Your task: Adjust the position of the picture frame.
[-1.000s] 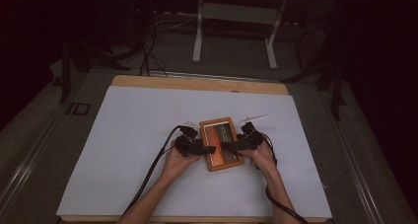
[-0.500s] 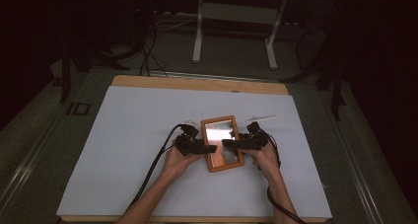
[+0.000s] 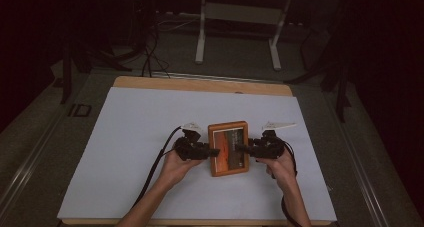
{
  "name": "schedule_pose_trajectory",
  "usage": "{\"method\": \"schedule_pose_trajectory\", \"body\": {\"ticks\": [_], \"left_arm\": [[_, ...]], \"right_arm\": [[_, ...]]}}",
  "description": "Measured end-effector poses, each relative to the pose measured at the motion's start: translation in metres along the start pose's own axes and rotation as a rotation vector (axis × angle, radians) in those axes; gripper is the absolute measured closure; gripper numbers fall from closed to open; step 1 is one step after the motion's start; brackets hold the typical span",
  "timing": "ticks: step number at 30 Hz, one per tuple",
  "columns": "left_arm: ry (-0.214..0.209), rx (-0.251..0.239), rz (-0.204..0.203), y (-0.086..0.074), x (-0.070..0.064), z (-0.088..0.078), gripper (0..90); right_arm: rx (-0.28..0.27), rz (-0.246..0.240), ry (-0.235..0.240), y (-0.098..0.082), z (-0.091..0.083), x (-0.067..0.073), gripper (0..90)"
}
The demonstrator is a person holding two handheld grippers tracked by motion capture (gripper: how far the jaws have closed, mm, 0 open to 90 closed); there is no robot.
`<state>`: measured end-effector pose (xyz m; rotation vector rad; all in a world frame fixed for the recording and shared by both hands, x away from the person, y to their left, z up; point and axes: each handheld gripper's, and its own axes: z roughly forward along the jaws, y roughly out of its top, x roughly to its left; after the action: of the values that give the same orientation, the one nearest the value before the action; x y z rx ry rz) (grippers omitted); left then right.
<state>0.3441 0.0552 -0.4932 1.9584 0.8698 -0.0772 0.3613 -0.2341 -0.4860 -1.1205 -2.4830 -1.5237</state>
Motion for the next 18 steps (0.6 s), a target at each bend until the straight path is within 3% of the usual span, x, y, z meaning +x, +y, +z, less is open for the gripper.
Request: {"method": "schedule_pose_trajectory", "body": {"ticks": [4,11,18], "left_arm": [[0.017,-0.013,0.012,0.001,-0.001,-0.008,63.6],[-0.007,-0.049,-0.003,-0.001,0.004,-0.026,63.5],[-0.016,-0.055,-0.008,-0.005,0.009,-0.042,63.0]], "right_arm": [[-0.001,-0.010,0.022,-0.001,0.000,0.003,52.5],[-0.026,-0.025,0.045,0.005,0.003,0.014,55.8],[-0.033,-0.042,0.059,0.010,0.009,0.026,57.9]]}}
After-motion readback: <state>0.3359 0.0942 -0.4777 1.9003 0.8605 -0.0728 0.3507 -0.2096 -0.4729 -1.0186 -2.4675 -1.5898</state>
